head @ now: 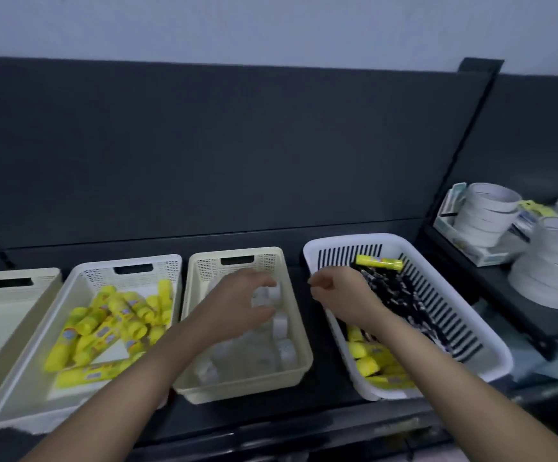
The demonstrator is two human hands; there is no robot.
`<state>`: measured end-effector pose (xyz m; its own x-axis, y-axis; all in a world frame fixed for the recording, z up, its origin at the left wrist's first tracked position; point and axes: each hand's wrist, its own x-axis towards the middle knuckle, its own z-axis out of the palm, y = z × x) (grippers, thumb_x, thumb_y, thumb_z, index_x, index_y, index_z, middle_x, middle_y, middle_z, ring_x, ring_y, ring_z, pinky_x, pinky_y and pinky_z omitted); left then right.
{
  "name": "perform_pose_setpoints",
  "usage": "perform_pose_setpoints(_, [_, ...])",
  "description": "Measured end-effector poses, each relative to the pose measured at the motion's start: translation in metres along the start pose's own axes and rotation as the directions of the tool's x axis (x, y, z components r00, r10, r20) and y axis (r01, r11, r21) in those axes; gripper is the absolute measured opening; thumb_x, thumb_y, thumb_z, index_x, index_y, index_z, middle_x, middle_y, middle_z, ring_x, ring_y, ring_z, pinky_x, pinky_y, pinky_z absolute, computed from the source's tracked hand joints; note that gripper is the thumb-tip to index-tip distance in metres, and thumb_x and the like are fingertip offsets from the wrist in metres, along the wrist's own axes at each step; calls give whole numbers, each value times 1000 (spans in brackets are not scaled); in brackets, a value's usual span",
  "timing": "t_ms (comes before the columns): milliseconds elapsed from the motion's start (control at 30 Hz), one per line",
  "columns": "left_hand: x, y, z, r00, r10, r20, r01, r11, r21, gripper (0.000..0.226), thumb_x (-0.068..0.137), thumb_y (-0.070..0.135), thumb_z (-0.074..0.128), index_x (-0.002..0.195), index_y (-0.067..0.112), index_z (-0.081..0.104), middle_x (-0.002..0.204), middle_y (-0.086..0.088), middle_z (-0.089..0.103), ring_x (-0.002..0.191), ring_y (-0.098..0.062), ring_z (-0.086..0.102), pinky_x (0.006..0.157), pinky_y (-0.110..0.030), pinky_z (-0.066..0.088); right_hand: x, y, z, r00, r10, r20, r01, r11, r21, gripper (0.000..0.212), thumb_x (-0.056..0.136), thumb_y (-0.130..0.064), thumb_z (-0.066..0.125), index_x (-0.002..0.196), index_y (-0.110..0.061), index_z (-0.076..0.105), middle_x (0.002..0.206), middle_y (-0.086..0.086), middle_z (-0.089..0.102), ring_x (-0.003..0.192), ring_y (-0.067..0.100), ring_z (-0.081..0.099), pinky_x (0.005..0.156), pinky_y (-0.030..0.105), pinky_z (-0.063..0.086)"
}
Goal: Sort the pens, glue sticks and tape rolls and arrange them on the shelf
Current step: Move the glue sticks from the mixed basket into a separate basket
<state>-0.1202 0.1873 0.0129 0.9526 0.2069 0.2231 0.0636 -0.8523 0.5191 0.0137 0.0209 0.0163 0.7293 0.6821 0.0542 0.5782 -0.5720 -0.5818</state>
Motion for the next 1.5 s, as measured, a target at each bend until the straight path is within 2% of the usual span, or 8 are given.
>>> perform_pose_setpoints(167, [32, 55, 47, 991, 72, 113, -71, 997, -19, 43, 84, 30, 67, 125, 22, 60, 120, 8, 58, 107, -4, 51, 82, -10, 33, -13, 79, -38, 998, 23, 53, -18, 995, -102, 21, 89, -18, 58, 108, -14, 68, 105, 1, 69, 97, 15, 62, 74, 17, 40])
perform_pose_setpoints(267, [48, 90, 77, 957, 145, 252, -142, 989, -31, 33, 86, 29, 65, 115, 15, 64, 112, 2, 62, 101, -9, 53, 86, -25, 44, -19, 124, -58, 996, 53, 76, -45, 993, -111, 24, 91, -19, 58, 113, -14, 66, 112, 2, 68, 99, 15, 62, 78, 18, 42])
perform_pose_setpoints(400, [60, 122, 118, 867, 185, 463, -187, 982, -42, 16, 87, 31, 61, 91, 16, 58, 86, 2, 57, 77, -12, 49, 61, -26, 40, -26, 166, -70, 993, 42, 114, -30, 994, -105, 24, 93, -17, 56, 115, -12, 65, 111, 5, 68, 79, 11, 60, 70, 19, 43])
perform_pose_setpoints(667, [73, 130, 166, 769, -119, 628, -152, 920, 361, 34, 75, 30, 69, 90, 20, 41, 88, -2, 51, 79, -21, 51, 61, -33, 41, -35, 202, -57, 980, -40, 196, 39, 999, 9, 22, 93, -15, 56, 113, -14, 66, 105, 2, 69, 83, 7, 58, 65, 6, 42])
perform_pose_setpoints(967, [66, 127, 163, 928, -139, 346, 149, 989, -2, 21, 76, 10, 62, 72, 21, 44, 67, 4, 50, 57, -8, 45, 49, -28, 34, -39, 194, -63, 944, -120, 306, 86, 989, 122, 21, 91, -22, 61, 111, -19, 66, 96, -6, 65, 86, 5, 58, 65, 2, 43])
perform_pose_setpoints(1133, [60, 130, 141, 981, -193, -16, 183, 951, -250, 18, 76, 1, 62, 75, 16, 51, 67, 0, 57, 56, -7, 48, 50, -23, 37, -38, 162, -72, 721, -173, 671, 270, 962, -43, 29, 87, -39, 65, 100, -13, 65, 96, 4, 65, 83, 18, 59, 73, 33, 50])
perform_pose_setpoints(1267, [50, 129, 141, 965, -244, -100, 201, 925, -322, 10, 79, 0, 62, 80, 9, 56, 71, -6, 61, 57, -11, 52, 54, -26, 42, -27, 141, -71, 559, -49, 828, 339, 924, -174, 45, 88, -46, 60, 69, -9, 45, 64, 5, 36, 57, 21, 32, 52, 30, 25])
perform_pose_setpoints(1500, [40, 123, 155, 944, -275, -183, 175, 887, -428, 5, 86, 7, 62, 85, 11, 60, 64, -6, 58, 50, -9, 47, 50, -37, 44, -16, 128, -55, 388, 191, 901, 356, 871, -338, 47, 88, -58, 53, 66, -17, 44, 66, -6, 36, 55, 11, 35, 51, 24, 32])
